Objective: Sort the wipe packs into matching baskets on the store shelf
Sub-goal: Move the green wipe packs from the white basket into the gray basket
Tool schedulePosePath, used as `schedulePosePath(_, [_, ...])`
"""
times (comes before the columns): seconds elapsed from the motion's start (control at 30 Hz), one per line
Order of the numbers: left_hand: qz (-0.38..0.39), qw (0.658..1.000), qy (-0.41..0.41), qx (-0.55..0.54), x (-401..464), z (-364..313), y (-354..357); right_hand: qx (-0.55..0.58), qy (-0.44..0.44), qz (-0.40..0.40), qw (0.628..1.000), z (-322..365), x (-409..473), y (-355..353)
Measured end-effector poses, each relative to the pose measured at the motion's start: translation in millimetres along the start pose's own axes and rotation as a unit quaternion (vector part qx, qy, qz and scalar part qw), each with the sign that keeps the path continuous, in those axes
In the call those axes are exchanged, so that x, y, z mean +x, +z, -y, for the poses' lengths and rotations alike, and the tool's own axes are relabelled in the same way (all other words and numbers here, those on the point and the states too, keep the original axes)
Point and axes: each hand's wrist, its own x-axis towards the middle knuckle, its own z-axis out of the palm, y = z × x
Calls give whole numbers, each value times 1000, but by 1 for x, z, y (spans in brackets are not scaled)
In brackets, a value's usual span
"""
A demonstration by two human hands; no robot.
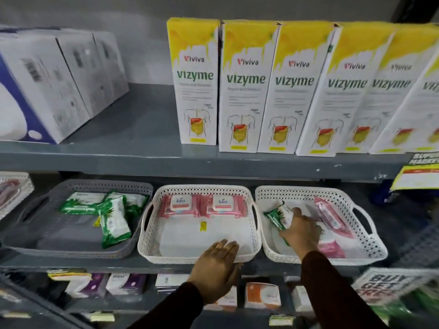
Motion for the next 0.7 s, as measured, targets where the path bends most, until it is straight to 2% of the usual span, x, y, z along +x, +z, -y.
schedulePosePath(0.2, [9,999,-34,-3,-19,15,-8,138,14,-95,986,-6,-13,8])
schedulePosePath(0.37, [0,998,-56,-4,-53,55,-24,261,24,-166,951,18,-25,-9])
schedulePosePath(0.57, [-40,993,-107,5,-108,117,-59,359,-54,-174,915,109,-57,-12])
schedulePosePath(0.7, [-56,986,-153,25,-146,165,-84,393,-131,-130,901,189,-92,4])
